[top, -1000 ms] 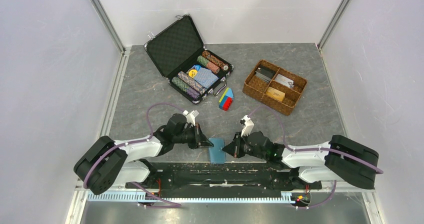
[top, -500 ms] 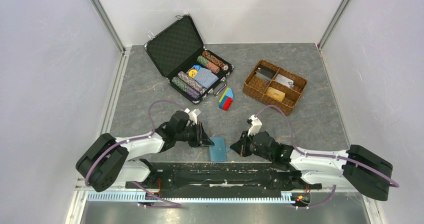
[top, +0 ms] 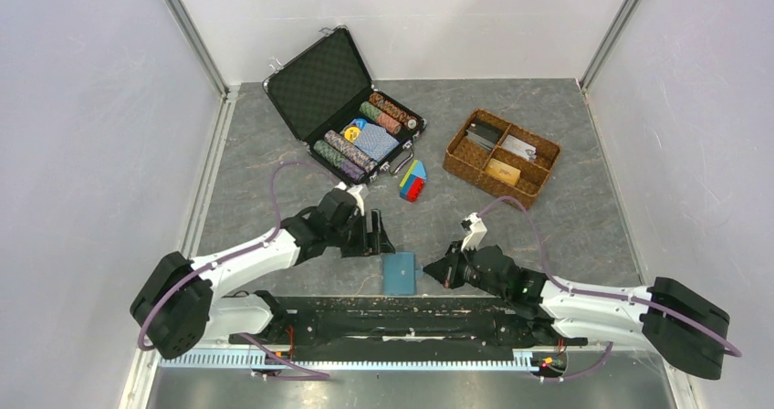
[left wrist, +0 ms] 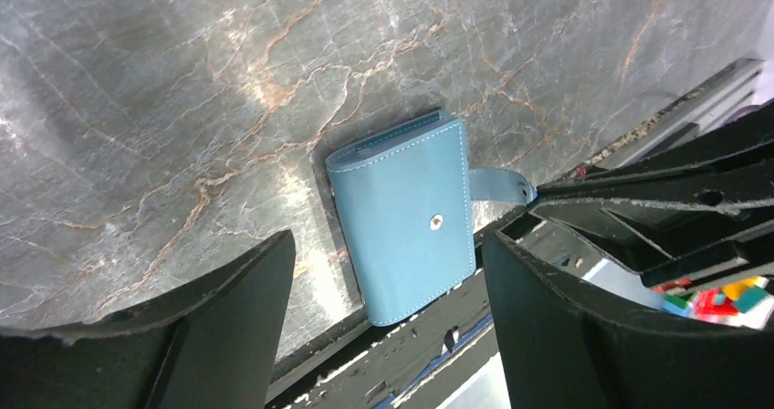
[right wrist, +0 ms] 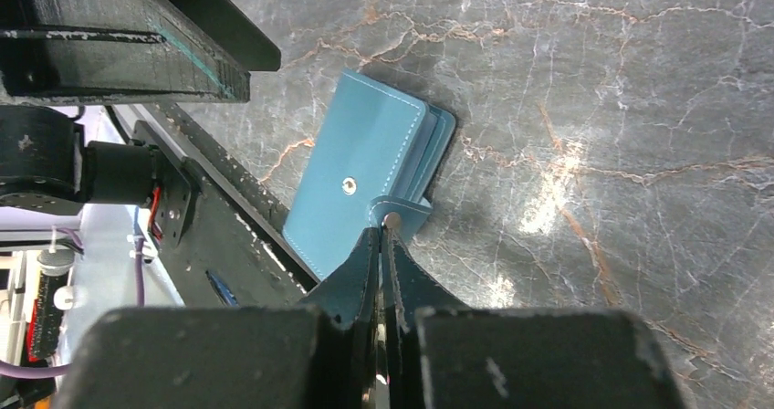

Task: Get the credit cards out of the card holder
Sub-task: Open the card holder at the center of the board.

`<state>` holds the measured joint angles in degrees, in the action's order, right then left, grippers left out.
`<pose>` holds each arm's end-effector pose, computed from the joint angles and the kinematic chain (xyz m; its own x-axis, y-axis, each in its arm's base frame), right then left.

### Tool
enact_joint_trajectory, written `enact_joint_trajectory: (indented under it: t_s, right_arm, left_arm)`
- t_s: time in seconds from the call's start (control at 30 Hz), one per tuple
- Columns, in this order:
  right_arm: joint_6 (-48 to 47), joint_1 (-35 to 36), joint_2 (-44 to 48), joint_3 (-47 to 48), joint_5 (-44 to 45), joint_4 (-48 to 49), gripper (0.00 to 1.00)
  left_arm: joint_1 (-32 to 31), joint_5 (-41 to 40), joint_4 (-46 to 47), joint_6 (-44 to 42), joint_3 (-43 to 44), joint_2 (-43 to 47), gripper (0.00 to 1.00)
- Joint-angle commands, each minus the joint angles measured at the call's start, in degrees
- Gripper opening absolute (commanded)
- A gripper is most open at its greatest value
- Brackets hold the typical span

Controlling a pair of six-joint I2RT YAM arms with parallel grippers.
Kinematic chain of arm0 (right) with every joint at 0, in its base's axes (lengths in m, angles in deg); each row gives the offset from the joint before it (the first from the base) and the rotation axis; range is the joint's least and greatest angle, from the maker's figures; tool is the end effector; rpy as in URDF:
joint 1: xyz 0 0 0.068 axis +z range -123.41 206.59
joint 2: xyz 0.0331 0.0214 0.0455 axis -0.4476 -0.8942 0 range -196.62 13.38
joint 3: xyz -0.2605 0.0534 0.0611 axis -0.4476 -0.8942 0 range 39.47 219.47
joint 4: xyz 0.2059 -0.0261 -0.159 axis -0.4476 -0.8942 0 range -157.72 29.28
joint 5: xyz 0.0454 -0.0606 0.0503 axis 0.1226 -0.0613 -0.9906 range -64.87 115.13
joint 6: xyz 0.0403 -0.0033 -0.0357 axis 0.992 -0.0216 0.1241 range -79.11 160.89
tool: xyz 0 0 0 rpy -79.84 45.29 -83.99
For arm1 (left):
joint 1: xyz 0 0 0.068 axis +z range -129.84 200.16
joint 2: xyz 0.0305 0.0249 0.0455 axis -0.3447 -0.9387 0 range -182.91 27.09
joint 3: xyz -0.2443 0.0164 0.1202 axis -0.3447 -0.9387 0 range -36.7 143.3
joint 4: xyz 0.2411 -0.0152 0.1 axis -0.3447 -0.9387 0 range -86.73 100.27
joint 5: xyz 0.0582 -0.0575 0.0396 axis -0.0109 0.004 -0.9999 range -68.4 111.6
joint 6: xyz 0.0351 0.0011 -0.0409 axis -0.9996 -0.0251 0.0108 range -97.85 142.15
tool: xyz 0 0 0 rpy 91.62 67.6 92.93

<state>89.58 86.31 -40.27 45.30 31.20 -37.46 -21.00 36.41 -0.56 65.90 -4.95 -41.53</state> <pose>0.0900 0.1467 0.1395 -0.7469 0.2021 -0.6335 -0.3775 0.6554 0.6542 0.1662 -0.1573 0.1800 -0.9318 -0.0734 -0.3554 0.1681 0.7806 -0.6020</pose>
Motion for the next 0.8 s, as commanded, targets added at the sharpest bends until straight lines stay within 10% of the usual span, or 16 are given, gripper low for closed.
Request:
enact_joint_trajectory:
  t_s: [0.0,0.77]
  right_arm:
    - [1.5,-0.2,2.3,-1.4,1.3,4.1,0.0]
    - [1.4,-0.2,5.9,-3.5,2.9,3.4,0.0]
  left_arm:
    - [-4.7,-6.3,-8.5,-4.7,8.1,-2.5,0.83]
    - [-16.7,-14.1,-12.8,-5.0,20.4,-22.5,1.0]
